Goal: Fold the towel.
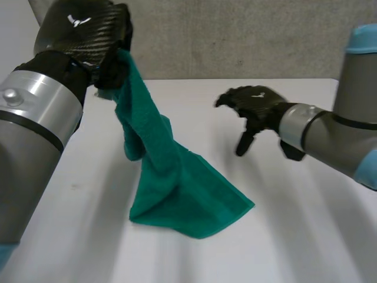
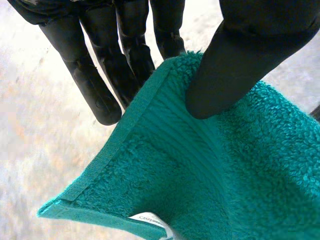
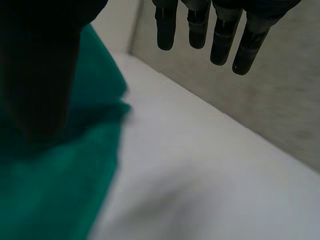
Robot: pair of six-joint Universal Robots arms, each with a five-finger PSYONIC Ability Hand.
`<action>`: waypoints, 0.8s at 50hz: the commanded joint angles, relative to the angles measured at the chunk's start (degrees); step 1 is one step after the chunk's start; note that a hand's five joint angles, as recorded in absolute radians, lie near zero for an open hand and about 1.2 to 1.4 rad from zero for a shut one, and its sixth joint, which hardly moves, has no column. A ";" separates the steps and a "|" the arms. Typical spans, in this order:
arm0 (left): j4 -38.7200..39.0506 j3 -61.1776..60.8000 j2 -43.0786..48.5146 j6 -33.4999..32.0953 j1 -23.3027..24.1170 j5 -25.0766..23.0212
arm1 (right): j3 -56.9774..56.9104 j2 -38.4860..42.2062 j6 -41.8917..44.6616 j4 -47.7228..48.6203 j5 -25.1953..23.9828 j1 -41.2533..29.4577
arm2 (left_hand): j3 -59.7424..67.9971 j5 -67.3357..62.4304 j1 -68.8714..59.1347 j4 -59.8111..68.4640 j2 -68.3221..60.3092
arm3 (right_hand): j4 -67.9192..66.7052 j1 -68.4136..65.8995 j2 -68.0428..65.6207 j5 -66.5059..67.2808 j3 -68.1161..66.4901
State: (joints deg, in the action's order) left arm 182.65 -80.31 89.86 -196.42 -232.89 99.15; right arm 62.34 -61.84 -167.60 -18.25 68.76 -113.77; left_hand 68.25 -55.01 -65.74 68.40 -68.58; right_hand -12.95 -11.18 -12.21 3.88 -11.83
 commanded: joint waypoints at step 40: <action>6.49 -3.01 9.28 -10.83 -3.45 0.34 | 7.96 -8.83 24.51 -8.99 4.19 -0.75 | 11.75 -14.99 -14.26 11.60 -11.42 | -67.05 -68.82 -67.79 66.12 -68.17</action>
State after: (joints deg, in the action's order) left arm 189.41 -80.79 95.15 -207.67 -235.37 99.40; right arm 59.18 -68.21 -153.74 -20.65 71.95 -113.65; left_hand 68.30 -55.01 -65.75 68.45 -68.66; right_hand -67.91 -54.92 -67.28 56.02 -67.82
